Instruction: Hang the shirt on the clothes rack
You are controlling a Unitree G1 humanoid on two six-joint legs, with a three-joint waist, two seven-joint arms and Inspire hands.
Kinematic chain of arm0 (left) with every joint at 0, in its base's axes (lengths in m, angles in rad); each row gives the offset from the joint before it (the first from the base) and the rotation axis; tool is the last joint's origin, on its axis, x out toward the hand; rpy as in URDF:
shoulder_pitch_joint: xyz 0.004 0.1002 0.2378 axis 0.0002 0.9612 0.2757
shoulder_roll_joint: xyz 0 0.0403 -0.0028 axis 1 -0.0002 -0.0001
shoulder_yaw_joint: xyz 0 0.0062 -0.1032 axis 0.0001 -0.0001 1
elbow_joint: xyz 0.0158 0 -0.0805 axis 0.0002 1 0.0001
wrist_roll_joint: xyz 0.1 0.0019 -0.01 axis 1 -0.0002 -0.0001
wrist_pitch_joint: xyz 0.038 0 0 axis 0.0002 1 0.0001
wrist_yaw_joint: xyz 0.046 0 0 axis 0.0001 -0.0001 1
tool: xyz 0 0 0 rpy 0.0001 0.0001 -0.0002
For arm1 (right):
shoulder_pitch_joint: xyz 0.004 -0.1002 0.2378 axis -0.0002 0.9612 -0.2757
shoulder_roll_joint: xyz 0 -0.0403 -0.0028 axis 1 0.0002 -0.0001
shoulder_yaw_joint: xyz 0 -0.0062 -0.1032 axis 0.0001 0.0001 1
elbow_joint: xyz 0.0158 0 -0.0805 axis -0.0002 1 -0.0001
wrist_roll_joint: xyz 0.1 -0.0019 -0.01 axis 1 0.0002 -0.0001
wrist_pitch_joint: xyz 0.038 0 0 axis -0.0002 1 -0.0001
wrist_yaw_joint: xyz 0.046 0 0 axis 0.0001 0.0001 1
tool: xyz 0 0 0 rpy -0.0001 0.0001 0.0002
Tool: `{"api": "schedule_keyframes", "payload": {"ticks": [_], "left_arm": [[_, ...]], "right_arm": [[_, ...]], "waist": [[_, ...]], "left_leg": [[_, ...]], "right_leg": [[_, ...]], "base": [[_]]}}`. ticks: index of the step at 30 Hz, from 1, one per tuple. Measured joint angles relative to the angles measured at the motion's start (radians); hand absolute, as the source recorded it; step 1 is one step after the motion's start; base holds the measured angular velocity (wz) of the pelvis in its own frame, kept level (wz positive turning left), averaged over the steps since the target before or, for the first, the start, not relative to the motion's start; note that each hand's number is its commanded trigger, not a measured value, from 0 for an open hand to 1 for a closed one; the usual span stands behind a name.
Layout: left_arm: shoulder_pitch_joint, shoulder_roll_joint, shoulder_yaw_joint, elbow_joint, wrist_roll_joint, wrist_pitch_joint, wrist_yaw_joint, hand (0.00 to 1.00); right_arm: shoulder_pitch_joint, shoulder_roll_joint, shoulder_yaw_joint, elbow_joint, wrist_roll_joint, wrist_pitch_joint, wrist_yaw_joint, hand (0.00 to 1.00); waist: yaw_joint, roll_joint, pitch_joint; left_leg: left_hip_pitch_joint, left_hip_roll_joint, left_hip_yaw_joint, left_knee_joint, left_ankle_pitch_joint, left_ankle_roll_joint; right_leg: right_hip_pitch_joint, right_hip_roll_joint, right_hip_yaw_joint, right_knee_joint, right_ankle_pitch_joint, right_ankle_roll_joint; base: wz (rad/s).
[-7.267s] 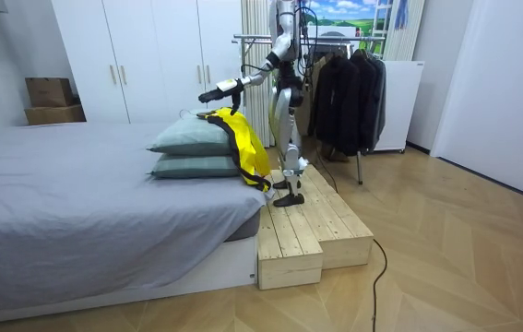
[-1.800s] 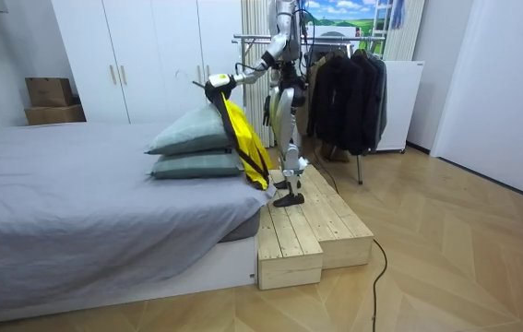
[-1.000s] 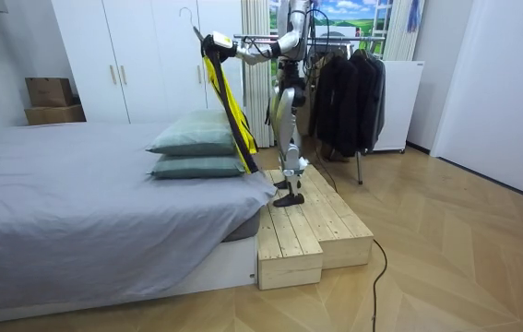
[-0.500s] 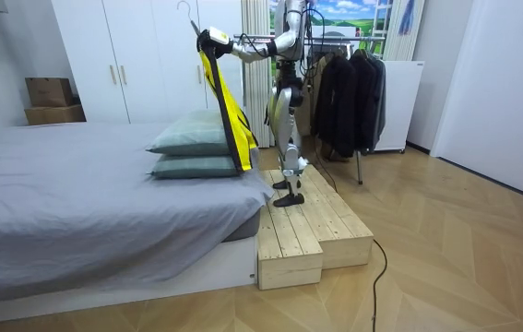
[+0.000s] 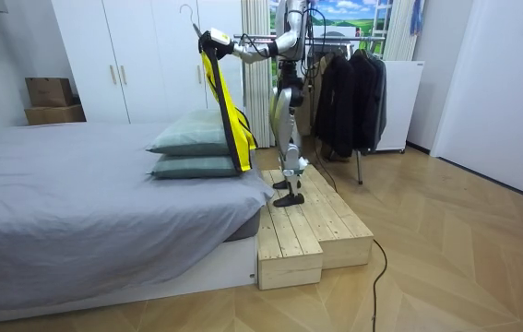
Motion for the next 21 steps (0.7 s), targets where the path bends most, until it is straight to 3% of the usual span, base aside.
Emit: {"api": "schedule_keyframes", "payload": {"ticks": [5,10,17,21], "left_arm": [[0.022,0.034,0.006,-0.067,0.001,0.000,0.002,1.00],[0.032,0.041,0.006,-0.088,0.002,0.003,0.004,1.00],[0.032,0.038,0.006,-0.100,0.003,0.040,-0.005,1.00],[0.033,0.032,0.007,-0.120,0.004,0.050,-0.009,1.00]], "right_arm": [[-0.037,-0.039,-0.063,-0.106,-0.161,-0.006,-0.100,0.00],[-0.029,-0.049,-0.086,-0.284,-0.288,-0.006,-0.199,0.00],[-0.013,-0.045,-0.085,-0.664,-0.599,-0.003,-0.293,0.00],[-0.010,-0.040,-0.086,-0.774,-0.655,-0.020,-0.325,0.00]], "waist": [[0.005,-0.033,-0.0162],[0.027,-0.036,-0.0147],[0.030,-0.023,-0.0092],[0.033,-0.013,-0.0087]], "left_leg": [[0.004,0.000,-0.002,0.001,0.000,0.000],[0.000,0.001,0.000,0.004,0.000,0.000],[-0.002,0.003,0.001,0.012,0.000,0.000],[-0.006,0.002,-0.002,0.015,0.000,0.000]], "right_leg": [[0.006,0.000,-0.002,-0.002,0.000,0.000],[0.000,0.000,-0.002,0.008,0.000,0.000],[0.001,0.000,-0.006,0.014,0.000,0.000],[-0.001,0.000,-0.009,0.014,0.000,0.000]], "base": [[0.00],[0.00],[0.00],[0.04]]}}
